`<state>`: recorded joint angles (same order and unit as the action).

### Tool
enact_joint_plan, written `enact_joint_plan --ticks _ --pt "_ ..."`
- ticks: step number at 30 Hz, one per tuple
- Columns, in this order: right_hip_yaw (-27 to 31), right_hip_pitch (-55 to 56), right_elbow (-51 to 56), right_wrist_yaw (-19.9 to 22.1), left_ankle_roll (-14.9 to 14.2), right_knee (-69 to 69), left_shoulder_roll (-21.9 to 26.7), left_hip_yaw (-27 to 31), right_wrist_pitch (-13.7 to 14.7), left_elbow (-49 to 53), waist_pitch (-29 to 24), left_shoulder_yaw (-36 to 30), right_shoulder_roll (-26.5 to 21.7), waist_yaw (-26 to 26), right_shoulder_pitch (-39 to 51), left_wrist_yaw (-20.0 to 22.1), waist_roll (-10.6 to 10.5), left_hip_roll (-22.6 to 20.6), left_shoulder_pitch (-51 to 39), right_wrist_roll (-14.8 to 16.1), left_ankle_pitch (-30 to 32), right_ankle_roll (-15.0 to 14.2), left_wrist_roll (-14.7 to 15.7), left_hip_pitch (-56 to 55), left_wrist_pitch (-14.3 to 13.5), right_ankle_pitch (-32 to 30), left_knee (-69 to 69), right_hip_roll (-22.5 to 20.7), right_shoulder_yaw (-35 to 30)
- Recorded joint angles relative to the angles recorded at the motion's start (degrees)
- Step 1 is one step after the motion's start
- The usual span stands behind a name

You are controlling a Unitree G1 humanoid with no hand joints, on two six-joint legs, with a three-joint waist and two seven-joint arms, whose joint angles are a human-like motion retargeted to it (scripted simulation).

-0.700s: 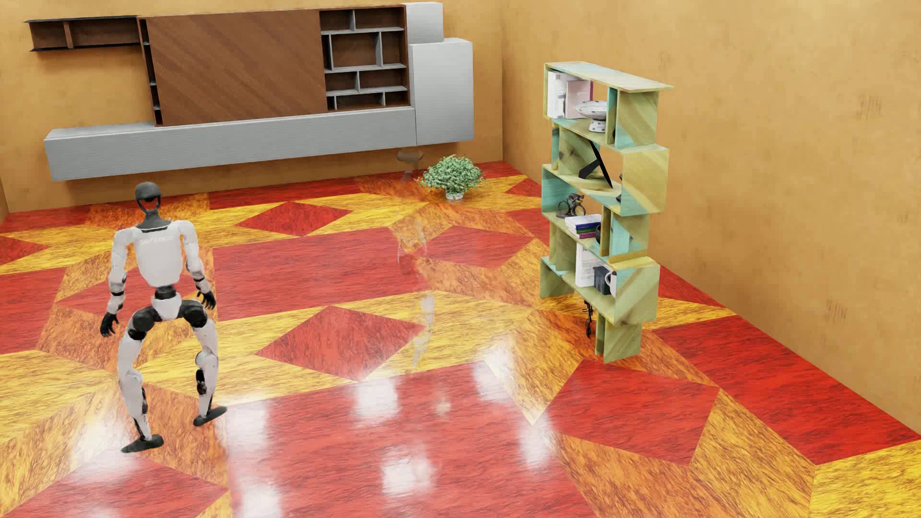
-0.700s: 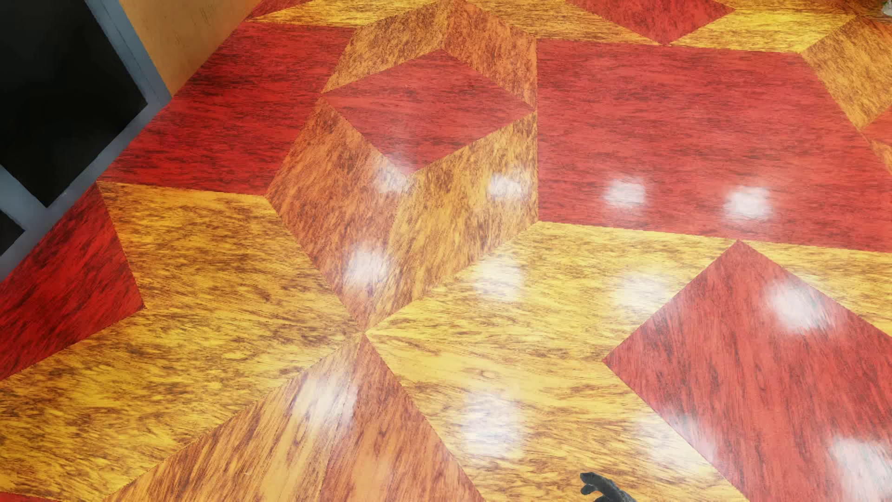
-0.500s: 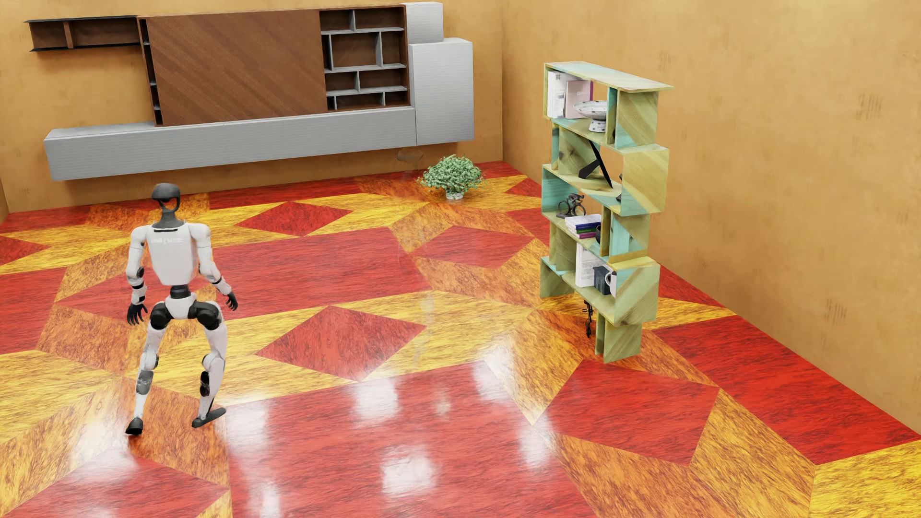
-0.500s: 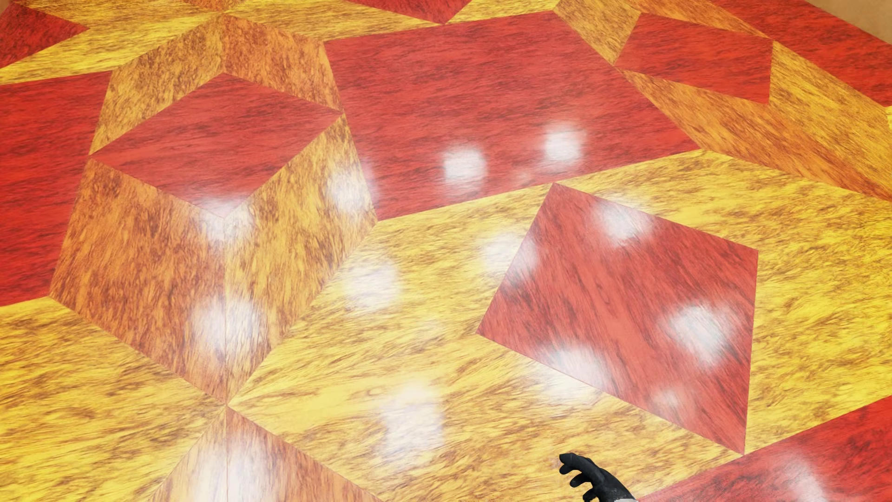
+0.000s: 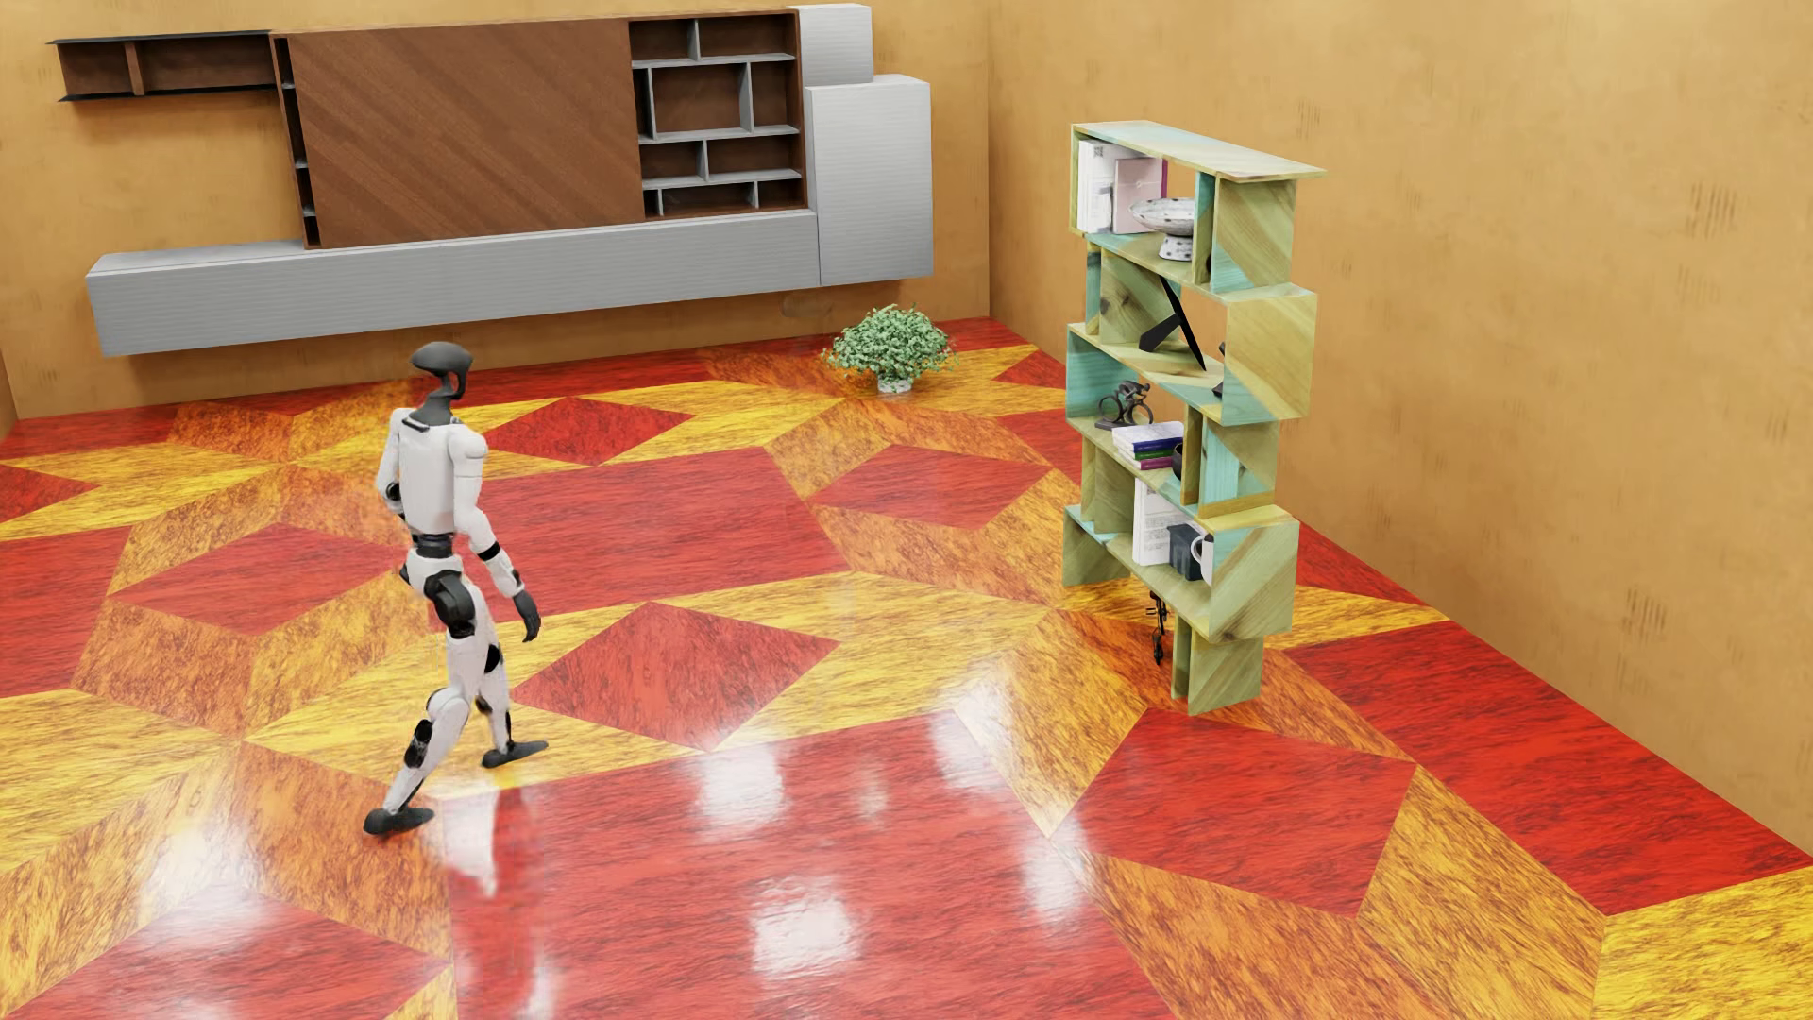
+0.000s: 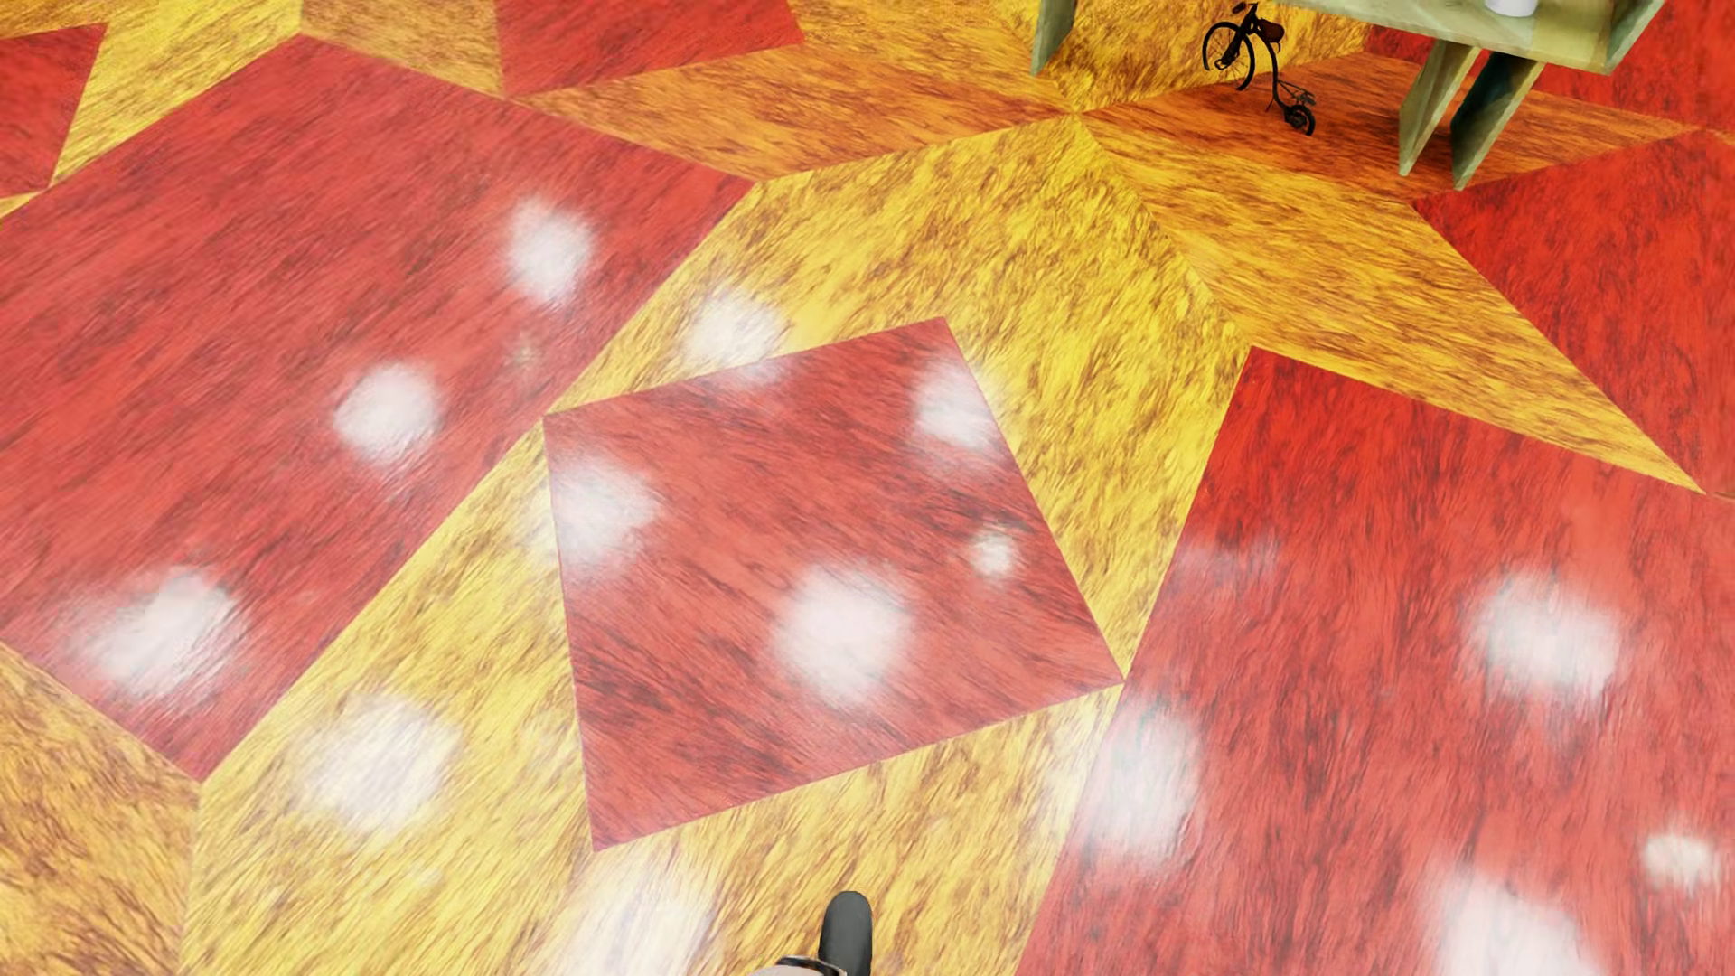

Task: Go to the shelves

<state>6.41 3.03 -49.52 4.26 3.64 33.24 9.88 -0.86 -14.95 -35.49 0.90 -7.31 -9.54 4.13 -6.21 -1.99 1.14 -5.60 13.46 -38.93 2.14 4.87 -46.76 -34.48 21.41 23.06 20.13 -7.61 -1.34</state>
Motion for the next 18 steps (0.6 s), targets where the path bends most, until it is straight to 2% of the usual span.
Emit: enact_joint_plan --ticks 1,2,3,4,5,6,8,9,11,12,13,14,15,16,17,18 --pt "0.99 2.96 -0.86 1.55 0.26 9.47 -2.25 -1.53 -1.21 -0.80 -0.28 2.25 0.06 0.03 -2.16 1.72 0.31 0.46 -0.64 0.77 -3.73 -8.56 1.62 1.56 0.03 -7.20 3.00 0.48 1.74" --pt "3.29 6.98 -1.39 1.97 0.51 19.84 -3.87 -3.48 -1.80 -0.79 -0.53 3.81 0.26 -0.06 -3.81 2.63 0.50 1.30 -1.08 1.52 -7.22 -18.54 3.43 3.17 -0.61 -14.92 5.65 0.01 3.04" --pt "3.77 11.63 -1.71 0.36 0.63 30.30 -4.65 -6.05 -2.16 0.09 -0.76 3.83 -0.14 0.04 -4.82 2.83 0.67 2.38 -1.34 1.61 -10.31 -19.05 4.44 5.32 -2.35 -20.73 7.29 -1.35 2.95" --pt "4.38 16.51 -1.36 -3.12 0.62 39.34 -4.92 -8.64 -1.60 1.41 -1.05 3.17 -1.27 -0.04 -5.62 3.02 0.93 3.08 -1.74 1.03 -13.11 -19.09 4.91 8.07 -4.04 -20.62 8.21 -0.95 1.57" --pt "4.98 21.50 -0.14 -6.63 0.58 45.57 -5.01 -10.81 -0.47 2.87 -1.33 2.39 -2.67 -0.50 -6.55 3.56 1.41 3.08 -2.48 -0.08 -15.57 -19.36 5.29 11.35 -5.52 -18.28 8.43 1.81 0.00" --pt "4.44 26.49 2.12 -7.23 0.47 48.49 -4.86 -12.26 0.19 3.76 -1.54 1.54 -3.00 -1.34 -7.88 3.69 1.95 2.71 -4.09 -0.01 -17.62 -17.85 5.46 14.65 -6.10 -18.68 7.98 5.14 0.63" --pt "0.20 34.18 7.44 -2.55 0.03 44.32 -4.16 -13.30 0.96 4.43 -1.63 -1.16 -0.33 -3.80 -11.53 2.95 2.74 1.37 -9.01 3.17 -21.41 -11.15 4.99 20.23 -5.60 -15.92 7.21 10.98 6.14" --pt "-2.24 36.34 9.81 0.30 -0.28 37.73 -3.40 -12.86 1.91 4.75 -1.55 -3.46 1.90 -5.19 -13.43 2.15 2.88 0.75 -12.05 5.51 -23.31 -9.97 3.99 22.34 -5.33 -13.59 7.21 12.54 9.10" --pt "-8.12 36.92 12.48 1.99 -1.09 15.59 -1.43 -11.08 2.67 5.76 -1.18 -9.06 5.84 -7.63 -16.52 1.15 2.64 0.15 -18.39 7.80 -26.73 -7.14 2.18 26.27 -5.91 -11.98 6.73 14.04 12.14" --pt "-9.07 35.33 12.90 1.68 -1.56 0.58 -0.37 -9.89 2.50 6.23 -0.87 -11.91 7.78 -8.61 -17.58 0.98 2.22 0.23 -21.35 7.76 -27.72 -7.46 2.03 28.50 -6.52 -14.39 5.33 12.80 12.98" --pt "-8.02 32.36 12.48 1.17 -2.26 -15.03 0.69 -8.68 1.90 6.69 -0.55 -14.73 9.70 -9.44 -18.27 0.86 1.58 0.75 -23.94 7.17 -28.44 -11.70 2.65 30.96 -7.24 -18.81 3.54 11.20 13.67" --pt "-7.97 30.87 11.53 0.37 -2.98 -21.60 1.53 -7.56 1.02 6.86 -0.47 -17.67 11.43 -10.04 -18.95 0.61 1.03 1.22 -26.14 6.47 -29.20 -14.29 3.61 33.16 -7.82 -19.90 3.29 11.16 14.45" --pt "-12.44 29.58 9.92 -0.81 -3.92 -21.62 2.59 -6.83 0.14 6.73 -0.44 -20.66 13.00 -10.25 -19.09 0.68 0.66 2.18 -27.95 5.83 -29.18 -10.06 4.62 34.99 -8.74 -25.56 3.52 11.87 14.67" --pt "-13.65 29.30 7.20 -2.99 -5.19 -17.80 3.54 -5.68 -0.91 5.97 -0.81 -22.79 14.05 -10.56 -18.50 1.41 0.02 4.02 -28.91 4.45 -28.02 -2.30 6.06 36.43 -8.90 -27.25 5.69 10.61 13.83" --pt "-14.41 28.93 4.28 -5.04 -6.56 -12.88 3.31 -5.17 -2.30 4.11 -1.38 -23.54 14.16 -10.81 -17.66 3.08 -0.82 5.80 -28.63 2.46 -24.97 -0.61 7.97 36.62 -7.94 -23.07 10.44 9.75 12.85" --pt "-14.74 28.56 2.13 -6.83 -7.04 -8.23 1.97 -4.71 -3.60 0.91 -1.99 -23.53 13.84 -11.00 -16.55 4.92 -1.61 7.18 -27.80 0.26 -18.62 -0.42 10.19 35.16 -5.86 -18.81 16.96 9.27 12.03"
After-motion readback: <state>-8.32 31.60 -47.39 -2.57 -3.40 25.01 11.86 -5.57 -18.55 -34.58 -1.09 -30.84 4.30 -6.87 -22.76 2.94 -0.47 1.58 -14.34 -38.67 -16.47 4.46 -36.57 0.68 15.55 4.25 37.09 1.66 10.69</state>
